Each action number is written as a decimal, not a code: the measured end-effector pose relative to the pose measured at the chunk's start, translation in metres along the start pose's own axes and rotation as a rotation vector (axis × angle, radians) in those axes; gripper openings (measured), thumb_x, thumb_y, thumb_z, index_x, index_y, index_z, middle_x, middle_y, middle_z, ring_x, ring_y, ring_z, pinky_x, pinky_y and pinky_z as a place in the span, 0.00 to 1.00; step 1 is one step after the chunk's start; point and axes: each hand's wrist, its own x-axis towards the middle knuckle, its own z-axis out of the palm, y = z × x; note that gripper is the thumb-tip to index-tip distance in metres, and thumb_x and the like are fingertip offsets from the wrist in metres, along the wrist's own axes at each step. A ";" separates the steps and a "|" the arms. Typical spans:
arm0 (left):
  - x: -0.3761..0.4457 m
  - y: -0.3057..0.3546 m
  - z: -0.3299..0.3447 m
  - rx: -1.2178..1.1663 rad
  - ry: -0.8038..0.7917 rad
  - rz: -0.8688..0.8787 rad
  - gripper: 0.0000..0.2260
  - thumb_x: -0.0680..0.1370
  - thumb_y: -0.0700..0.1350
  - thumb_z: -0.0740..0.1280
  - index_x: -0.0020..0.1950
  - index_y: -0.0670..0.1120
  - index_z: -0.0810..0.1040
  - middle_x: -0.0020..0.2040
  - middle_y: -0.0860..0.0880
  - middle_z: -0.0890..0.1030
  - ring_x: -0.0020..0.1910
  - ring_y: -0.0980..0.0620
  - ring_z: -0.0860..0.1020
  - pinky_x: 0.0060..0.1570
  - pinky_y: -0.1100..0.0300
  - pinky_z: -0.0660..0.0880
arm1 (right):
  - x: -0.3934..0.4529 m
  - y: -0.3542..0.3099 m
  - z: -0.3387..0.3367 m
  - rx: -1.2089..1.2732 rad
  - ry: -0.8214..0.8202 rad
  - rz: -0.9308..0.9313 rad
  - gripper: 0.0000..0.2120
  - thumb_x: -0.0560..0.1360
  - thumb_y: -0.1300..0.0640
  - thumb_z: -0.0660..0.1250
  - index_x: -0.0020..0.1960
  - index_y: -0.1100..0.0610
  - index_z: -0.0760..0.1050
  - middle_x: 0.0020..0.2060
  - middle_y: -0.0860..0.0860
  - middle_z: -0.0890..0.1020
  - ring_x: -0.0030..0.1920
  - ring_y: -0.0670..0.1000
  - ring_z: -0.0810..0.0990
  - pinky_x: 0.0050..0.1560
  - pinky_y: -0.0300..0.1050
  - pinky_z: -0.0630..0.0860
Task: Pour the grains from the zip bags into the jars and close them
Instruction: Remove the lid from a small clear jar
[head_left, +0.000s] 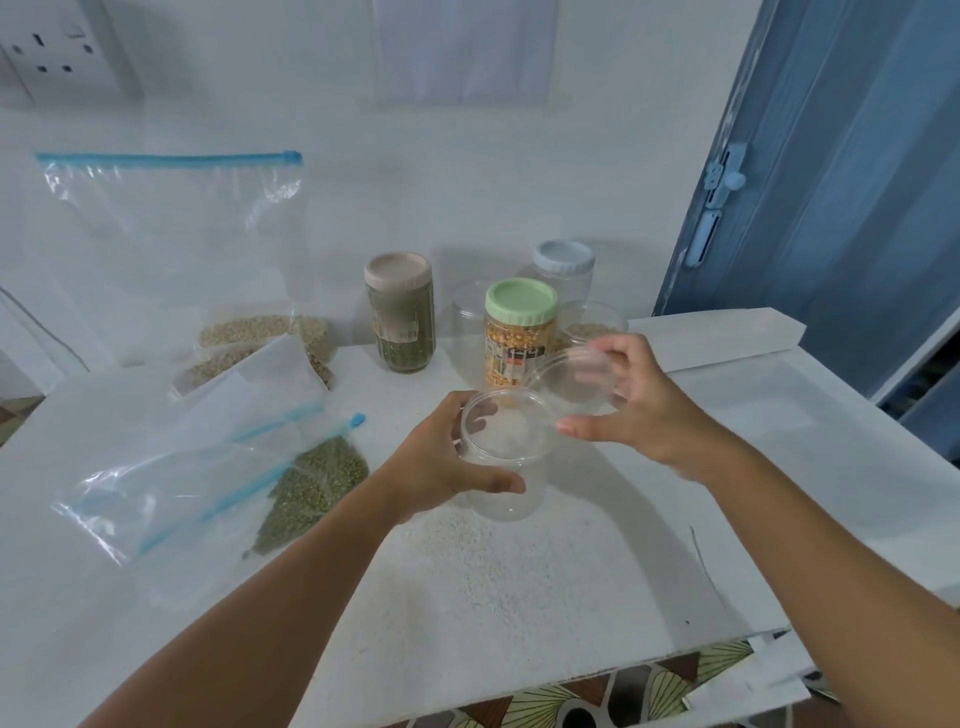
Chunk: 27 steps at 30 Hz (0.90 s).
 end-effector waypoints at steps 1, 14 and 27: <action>0.000 0.000 0.000 0.004 -0.001 -0.004 0.47 0.56 0.56 0.88 0.71 0.59 0.70 0.68 0.62 0.77 0.70 0.60 0.73 0.74 0.51 0.71 | -0.004 0.012 -0.001 0.097 0.053 0.022 0.57 0.47 0.34 0.87 0.69 0.44 0.64 0.73 0.45 0.71 0.74 0.46 0.71 0.73 0.47 0.71; 0.000 0.005 0.000 0.021 -0.014 -0.028 0.47 0.57 0.54 0.89 0.71 0.59 0.69 0.69 0.63 0.76 0.72 0.59 0.72 0.73 0.55 0.70 | -0.028 0.087 0.001 -0.257 0.030 0.264 0.48 0.65 0.47 0.84 0.74 0.46 0.57 0.68 0.49 0.69 0.65 0.51 0.71 0.59 0.46 0.70; 0.000 0.011 0.000 0.036 -0.045 -0.068 0.45 0.62 0.49 0.88 0.72 0.58 0.67 0.71 0.60 0.74 0.73 0.55 0.71 0.75 0.53 0.67 | -0.021 0.060 0.007 -0.311 -0.043 0.176 0.53 0.67 0.41 0.82 0.82 0.42 0.54 0.78 0.46 0.61 0.79 0.49 0.59 0.77 0.57 0.64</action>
